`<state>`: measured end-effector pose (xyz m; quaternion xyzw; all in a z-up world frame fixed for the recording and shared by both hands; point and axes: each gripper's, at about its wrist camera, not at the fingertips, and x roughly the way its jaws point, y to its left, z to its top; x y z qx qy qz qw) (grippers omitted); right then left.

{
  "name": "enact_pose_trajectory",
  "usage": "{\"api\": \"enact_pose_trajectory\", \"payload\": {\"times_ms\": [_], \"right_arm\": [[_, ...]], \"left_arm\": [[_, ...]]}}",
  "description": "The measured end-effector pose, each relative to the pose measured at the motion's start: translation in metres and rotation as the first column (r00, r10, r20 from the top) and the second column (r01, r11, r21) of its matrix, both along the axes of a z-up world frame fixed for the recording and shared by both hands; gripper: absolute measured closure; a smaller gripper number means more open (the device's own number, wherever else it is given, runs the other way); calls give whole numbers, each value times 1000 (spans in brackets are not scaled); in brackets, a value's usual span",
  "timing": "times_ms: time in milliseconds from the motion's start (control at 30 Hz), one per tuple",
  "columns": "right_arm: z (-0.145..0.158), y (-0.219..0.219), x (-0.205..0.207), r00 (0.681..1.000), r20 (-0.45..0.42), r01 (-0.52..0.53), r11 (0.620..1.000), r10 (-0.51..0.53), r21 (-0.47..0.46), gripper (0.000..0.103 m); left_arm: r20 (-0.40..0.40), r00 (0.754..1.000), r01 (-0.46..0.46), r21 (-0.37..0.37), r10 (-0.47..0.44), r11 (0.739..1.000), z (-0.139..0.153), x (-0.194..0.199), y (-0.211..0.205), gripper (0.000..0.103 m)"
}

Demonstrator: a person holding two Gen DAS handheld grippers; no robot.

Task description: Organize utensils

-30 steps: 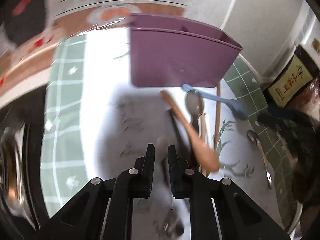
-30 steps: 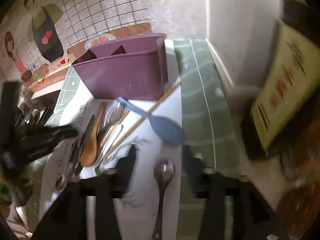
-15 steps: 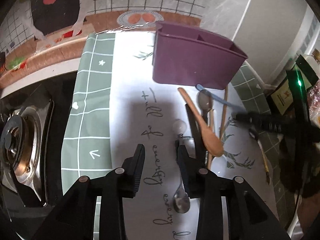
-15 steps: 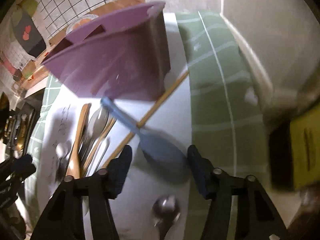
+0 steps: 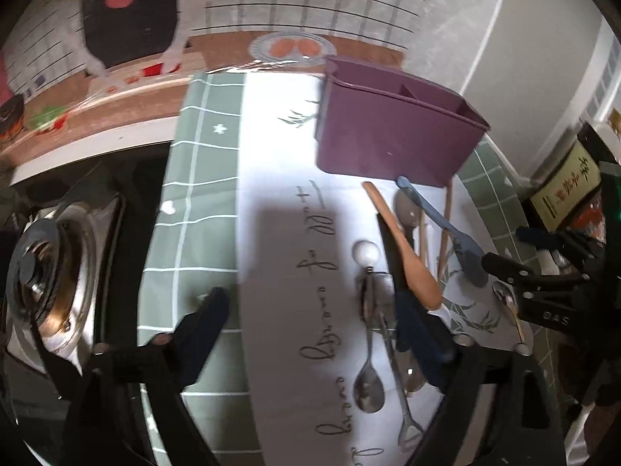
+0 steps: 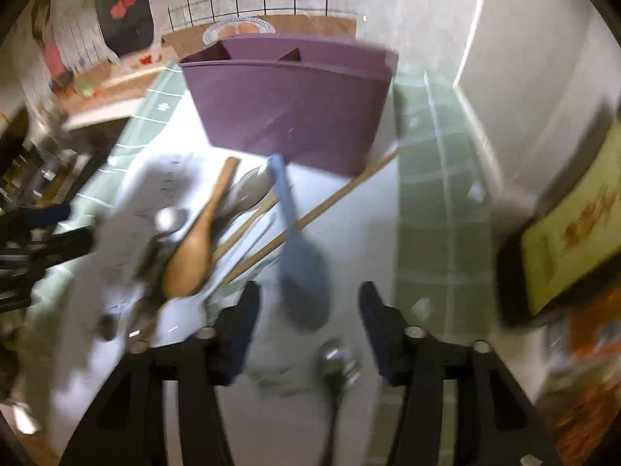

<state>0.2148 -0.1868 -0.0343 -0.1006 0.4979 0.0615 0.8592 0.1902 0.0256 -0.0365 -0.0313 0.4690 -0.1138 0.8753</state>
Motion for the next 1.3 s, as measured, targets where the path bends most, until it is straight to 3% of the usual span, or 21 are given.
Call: {"api": "enact_pose_trajectory", "payload": {"times_ms": [67,133,167,200,267,300,467,500,567,733,800,867,1033,1200,1300], "right_arm": [[0,4,11,1000,17,-25,1000,25,-18,25],[-1,5,26,999,0,-50,997,50,55,26],[-2,4,33,998,-13,-54,993,55,101,32],[-4,2,41,998,-31,-55,988,60,144,48],[-13,-1,58,995,-80,-48,977,65,206,69],[-16,1,65,994,-90,-48,977,68,209,72],[-28,5,72,991,-119,-41,989,59,143,74],[-29,5,70,990,-136,-28,992,45,125,85],[-27,-1,64,985,-171,4,987,23,158,96],[-2,-32,28,987,-146,98,969,-66,228,96],[9,-43,13,988,-119,121,962,-94,245,96],[18,-52,1,989,-101,135,955,-112,265,96],[31,-63,-19,989,-53,150,948,-141,281,96],[35,-58,-23,989,-18,146,950,-147,276,96],[35,-59,-27,989,-20,148,943,-149,299,96]], "left_arm": [[11,1000,-17,6,16,1000,4,-4,8,0],[26,999,-25,10,24,1000,9,-8,14,0],[34,999,-32,15,31,999,12,-10,18,0],[39,998,-40,19,39,999,14,-12,22,0],[50,997,-58,23,57,998,20,-13,29,0],[55,996,-65,29,64,997,23,-13,32,0],[45,999,-29,2,29,1000,31,-8,34,0],[29,1000,-8,-16,8,1000,29,-4,30,0],[-6,999,35,-34,-35,999,22,7,18,0],[-31,995,100,47,-98,994,5,37,-31,0],[-42,995,88,65,-85,994,3,52,-46,6],[-66,994,93,46,-90,995,1,69,-58,32],[-180,979,103,27,-96,994,-19,113,-84,48],[-264,961,82,-2,-79,997,-38,132,-94,62],[-246,964,111,23,-101,994,-40,131,-101,66]]}}
